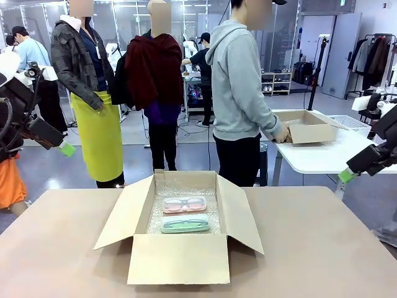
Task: Pack the glasses set securely to prepare it for shipping.
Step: Position the Package Box on the left side of the table.
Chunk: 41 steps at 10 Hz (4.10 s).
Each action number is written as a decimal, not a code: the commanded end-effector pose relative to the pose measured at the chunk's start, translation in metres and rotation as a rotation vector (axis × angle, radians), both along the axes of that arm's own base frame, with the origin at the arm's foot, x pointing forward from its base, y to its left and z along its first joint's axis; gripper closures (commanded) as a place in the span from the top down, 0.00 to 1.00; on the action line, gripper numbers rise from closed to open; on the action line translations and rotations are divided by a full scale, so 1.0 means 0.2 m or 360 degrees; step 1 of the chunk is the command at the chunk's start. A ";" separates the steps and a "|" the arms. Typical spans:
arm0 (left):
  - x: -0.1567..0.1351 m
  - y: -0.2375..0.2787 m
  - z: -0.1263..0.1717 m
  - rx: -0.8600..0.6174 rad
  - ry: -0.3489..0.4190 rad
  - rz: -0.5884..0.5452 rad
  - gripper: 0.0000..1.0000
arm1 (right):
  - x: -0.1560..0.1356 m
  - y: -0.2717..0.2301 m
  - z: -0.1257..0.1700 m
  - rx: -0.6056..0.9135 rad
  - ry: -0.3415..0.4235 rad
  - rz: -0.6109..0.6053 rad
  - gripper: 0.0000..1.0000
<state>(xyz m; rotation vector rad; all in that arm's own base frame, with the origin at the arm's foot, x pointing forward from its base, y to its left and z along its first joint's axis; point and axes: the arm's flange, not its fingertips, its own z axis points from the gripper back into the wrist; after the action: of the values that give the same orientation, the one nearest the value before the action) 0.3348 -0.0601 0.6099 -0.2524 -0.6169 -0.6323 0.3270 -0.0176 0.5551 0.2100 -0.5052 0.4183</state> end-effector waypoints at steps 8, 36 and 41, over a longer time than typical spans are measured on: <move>0.00 0.01 0.01 -0.0019 -0.0004 -0.0017 1.00 | -0.01 0.00 -0.01 -0.0004 -0.0003 -0.0010 1.00; 0.88 0.50 -1.29 -0.1576 0.0828 0.0380 1.00 | -0.01 0.00 -0.01 -0.0004 -0.0003 -0.0010 1.00; 0.93 0.47 -1.57 -0.1706 0.0954 0.0454 1.00 | -0.01 0.00 -0.01 -0.0004 -0.0003 -0.0010 1.00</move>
<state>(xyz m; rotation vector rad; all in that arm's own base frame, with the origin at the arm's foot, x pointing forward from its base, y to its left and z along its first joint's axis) 0.5152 0.0340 0.3014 -1.2221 -0.3264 0.1295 0.3271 -0.0183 0.5547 0.2171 -0.5059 0.4193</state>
